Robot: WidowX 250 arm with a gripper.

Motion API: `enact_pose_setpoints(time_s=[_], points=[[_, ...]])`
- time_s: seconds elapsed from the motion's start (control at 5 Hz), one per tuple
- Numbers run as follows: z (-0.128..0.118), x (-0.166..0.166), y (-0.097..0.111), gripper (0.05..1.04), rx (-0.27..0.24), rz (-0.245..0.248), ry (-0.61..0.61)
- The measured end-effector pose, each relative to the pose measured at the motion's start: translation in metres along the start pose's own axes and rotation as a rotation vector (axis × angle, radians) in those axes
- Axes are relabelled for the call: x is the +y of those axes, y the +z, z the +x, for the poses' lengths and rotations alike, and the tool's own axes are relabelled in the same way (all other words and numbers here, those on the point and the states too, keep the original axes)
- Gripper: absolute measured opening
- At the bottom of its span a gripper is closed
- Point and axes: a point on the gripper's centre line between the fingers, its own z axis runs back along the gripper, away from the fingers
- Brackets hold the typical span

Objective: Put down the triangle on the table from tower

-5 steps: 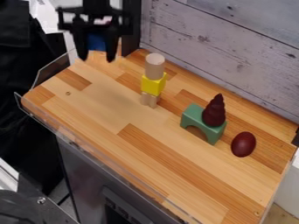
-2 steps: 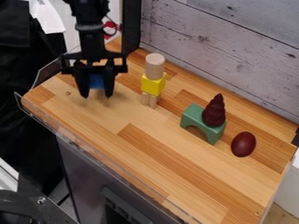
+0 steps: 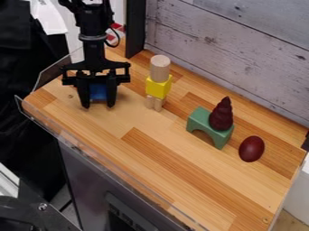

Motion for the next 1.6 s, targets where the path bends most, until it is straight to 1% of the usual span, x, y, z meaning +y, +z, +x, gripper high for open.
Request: enact_pose_setpoints(time_s=[0.2,0.4,0.6,0.8,1.0,1.2,1.4,1.6], points=[[0.000,0.000,0.000,0.891,0.008,-0.017,0.015],[-0.004,-0.001,0.004,1.003,0.013,-0.041,-0.006],[-0.009,-0.001,0.045,0.998,-0.054,-0.062,-0.041],[-0.014,-0.001,0.093,0.998,-0.138,-0.009,-0.105],[-0.021,-0.020,0.119,0.998,-0.173,0.011,-0.222],[-0.032,-0.032,0.127,0.998,-0.128,-0.004,-0.374],[-0.045,-0.043,0.123,0.998,-0.086,-0.012,-0.444],[-0.049,-0.052,0.101,0.998,-0.041,-0.027,-0.522]])
